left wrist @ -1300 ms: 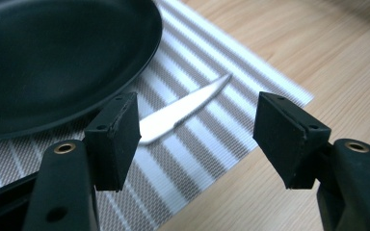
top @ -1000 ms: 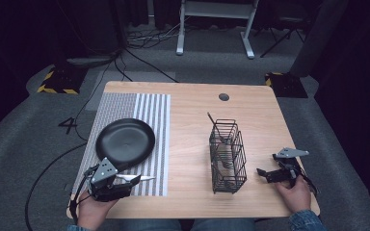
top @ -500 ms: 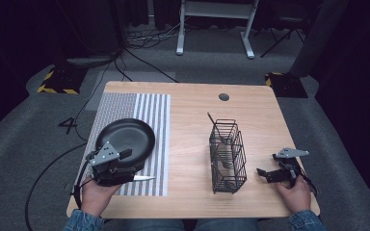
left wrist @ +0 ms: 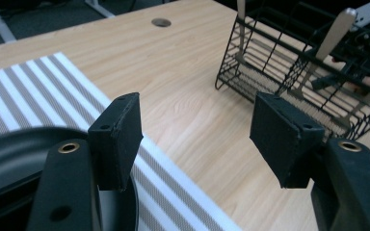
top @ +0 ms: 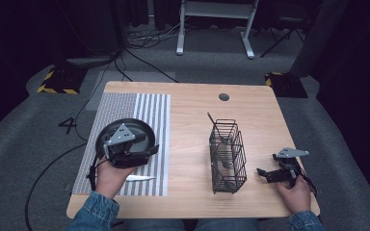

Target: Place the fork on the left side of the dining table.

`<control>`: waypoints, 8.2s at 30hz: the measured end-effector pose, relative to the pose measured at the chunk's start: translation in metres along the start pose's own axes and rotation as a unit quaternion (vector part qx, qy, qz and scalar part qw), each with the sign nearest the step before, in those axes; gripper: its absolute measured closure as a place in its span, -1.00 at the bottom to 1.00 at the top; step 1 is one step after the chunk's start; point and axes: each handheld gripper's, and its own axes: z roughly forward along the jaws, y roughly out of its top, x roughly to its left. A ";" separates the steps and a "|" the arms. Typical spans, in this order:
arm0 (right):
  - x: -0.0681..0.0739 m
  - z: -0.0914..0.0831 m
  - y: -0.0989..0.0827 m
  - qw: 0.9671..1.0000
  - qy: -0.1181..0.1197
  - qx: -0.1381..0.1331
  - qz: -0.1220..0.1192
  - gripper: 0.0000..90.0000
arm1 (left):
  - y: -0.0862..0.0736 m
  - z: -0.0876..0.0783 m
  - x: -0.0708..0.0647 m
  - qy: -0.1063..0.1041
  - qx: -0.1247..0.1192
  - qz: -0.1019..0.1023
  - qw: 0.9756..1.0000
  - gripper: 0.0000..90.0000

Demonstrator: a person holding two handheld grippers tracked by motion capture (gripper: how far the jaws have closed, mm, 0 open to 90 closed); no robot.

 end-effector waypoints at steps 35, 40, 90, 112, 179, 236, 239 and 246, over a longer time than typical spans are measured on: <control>0.000 0.000 0.000 1.000 -0.002 0.000 0.002 -0.99 | 0.085 0.142 -0.012 -0.045 -0.014 -0.016 0.999 -0.41; 0.000 0.000 0.000 1.000 -0.002 0.000 0.002 -0.99 | 0.085 0.152 -0.015 -0.060 -0.021 -0.020 0.998 -0.41; 0.000 0.000 0.000 1.000 -0.002 0.000 0.002 -0.99 | 0.088 0.167 -0.039 -0.111 -0.022 -0.019 0.993 0.93; 0.000 0.000 0.000 1.000 -0.002 0.000 0.002 -0.99 | 0.126 0.128 -0.046 -0.110 -0.048 0.001 0.993 0.92; 0.000 0.000 0.000 1.000 -0.003 -0.002 0.003 -0.97 | 0.146 0.005 0.118 0.059 -0.146 -0.162 0.974 0.92; 0.000 0.000 0.000 1.000 -0.004 -0.002 0.004 -0.97 | 0.058 0.064 0.172 0.153 -0.032 -0.226 0.961 0.92; 0.000 0.000 0.000 1.000 -0.003 -0.002 0.004 -0.97 | 0.058 0.067 0.173 0.154 -0.029 -0.226 0.961 0.92; 0.000 0.000 0.000 1.000 -0.003 -0.002 0.003 -0.97 | 0.057 0.070 0.176 0.147 -0.024 -0.226 0.963 0.92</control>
